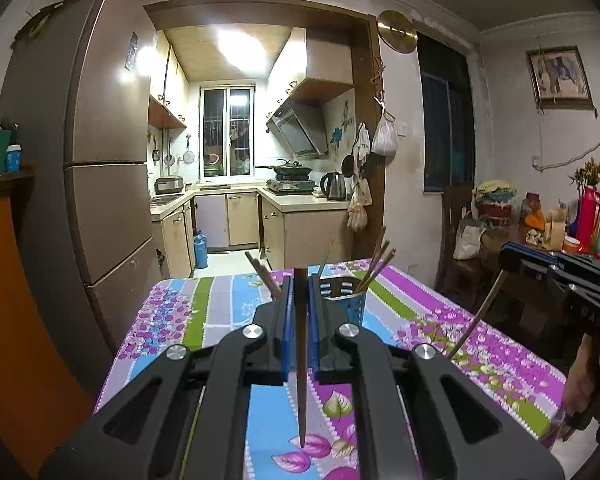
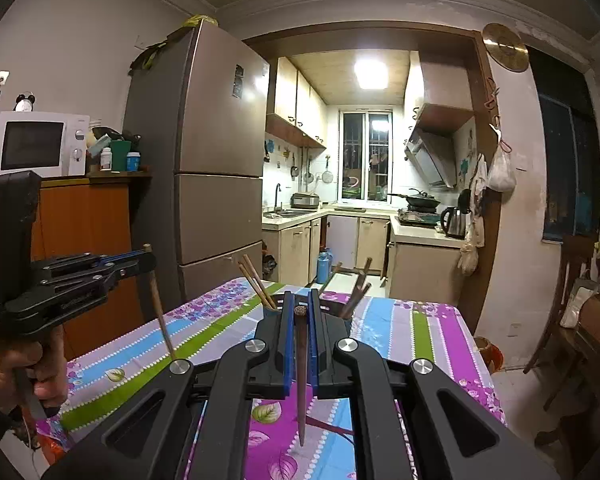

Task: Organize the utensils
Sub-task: 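Lift both held chopsticks upright and carry them over the blue holder, then lower the chopsticks into the holder and open both grippers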

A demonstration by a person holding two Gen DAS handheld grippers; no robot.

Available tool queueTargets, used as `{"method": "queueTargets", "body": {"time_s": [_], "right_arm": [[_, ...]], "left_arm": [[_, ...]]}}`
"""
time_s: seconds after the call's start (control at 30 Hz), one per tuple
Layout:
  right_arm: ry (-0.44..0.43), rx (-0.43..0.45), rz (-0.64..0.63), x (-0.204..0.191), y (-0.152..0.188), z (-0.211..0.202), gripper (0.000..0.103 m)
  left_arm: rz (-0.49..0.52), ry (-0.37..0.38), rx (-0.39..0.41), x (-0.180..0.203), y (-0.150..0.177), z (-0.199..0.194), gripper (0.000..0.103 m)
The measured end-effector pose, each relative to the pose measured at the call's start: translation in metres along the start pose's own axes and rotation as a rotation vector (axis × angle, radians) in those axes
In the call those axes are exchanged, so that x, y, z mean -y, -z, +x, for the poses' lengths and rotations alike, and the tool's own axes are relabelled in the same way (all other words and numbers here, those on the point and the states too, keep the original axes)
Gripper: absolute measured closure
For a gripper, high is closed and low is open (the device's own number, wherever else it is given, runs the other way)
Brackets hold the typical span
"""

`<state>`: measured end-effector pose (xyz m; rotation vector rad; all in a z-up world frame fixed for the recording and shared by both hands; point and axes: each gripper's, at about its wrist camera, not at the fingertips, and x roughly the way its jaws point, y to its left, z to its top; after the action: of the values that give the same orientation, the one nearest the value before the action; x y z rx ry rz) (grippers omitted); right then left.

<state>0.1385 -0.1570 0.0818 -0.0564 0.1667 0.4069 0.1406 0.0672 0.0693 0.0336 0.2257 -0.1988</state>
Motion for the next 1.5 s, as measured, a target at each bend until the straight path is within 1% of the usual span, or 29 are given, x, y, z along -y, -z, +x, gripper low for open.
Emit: {"method": "queueTargets", "body": {"time_s": [0.13,0.3,0.5,0.67,0.73,0.87,0.97,1.07,1.17,1.33,1.5], "right_arm": [[-0.02,-0.006,-0.002,-0.001,-0.022,0.008,0.095],[-0.021,0.021,-0.004,0.004,-0.057,0.016,0.095],[-0.014,0.052,-0.002,0.02,-0.101,0.029,0.095],[-0.007,0.072,0.003,0.034,-0.137,0.05,0.095],[-0.009,0.078,0.004,0.038,-0.149,0.06,0.095],[-0.005,0.077,0.001,0.044,-0.166,0.081,0.095],[0.0,0.063,-0.004,0.047,-0.171,0.103,0.095],[0.001,0.043,-0.001,0.051,-0.168,0.12,0.095],[-0.002,0.012,0.013,0.057,-0.16,0.142,0.095],[-0.003,-0.026,0.023,0.062,-0.143,0.167,0.095],[-0.004,-0.046,0.031,0.066,-0.133,0.182,0.095]], "left_arm": [[-0.009,0.006,0.016,-0.001,-0.014,0.006,0.097],[-0.009,0.018,0.056,0.006,-0.045,0.015,0.097],[-0.021,0.011,0.106,0.011,-0.082,0.025,0.097],[-0.026,-0.003,0.145,0.011,-0.114,0.038,0.097],[-0.034,-0.009,0.157,0.009,-0.122,0.041,0.097],[-0.058,-0.023,0.174,0.003,-0.137,0.06,0.097],[-0.067,-0.031,0.17,0.001,-0.139,0.075,0.097],[-0.062,-0.041,0.162,0.0,-0.136,0.092,0.097],[-0.057,-0.05,0.145,-0.001,-0.131,0.11,0.097],[-0.072,-0.062,0.12,-0.008,-0.12,0.135,0.097],[-0.072,-0.061,0.105,-0.011,-0.111,0.15,0.097]]}}
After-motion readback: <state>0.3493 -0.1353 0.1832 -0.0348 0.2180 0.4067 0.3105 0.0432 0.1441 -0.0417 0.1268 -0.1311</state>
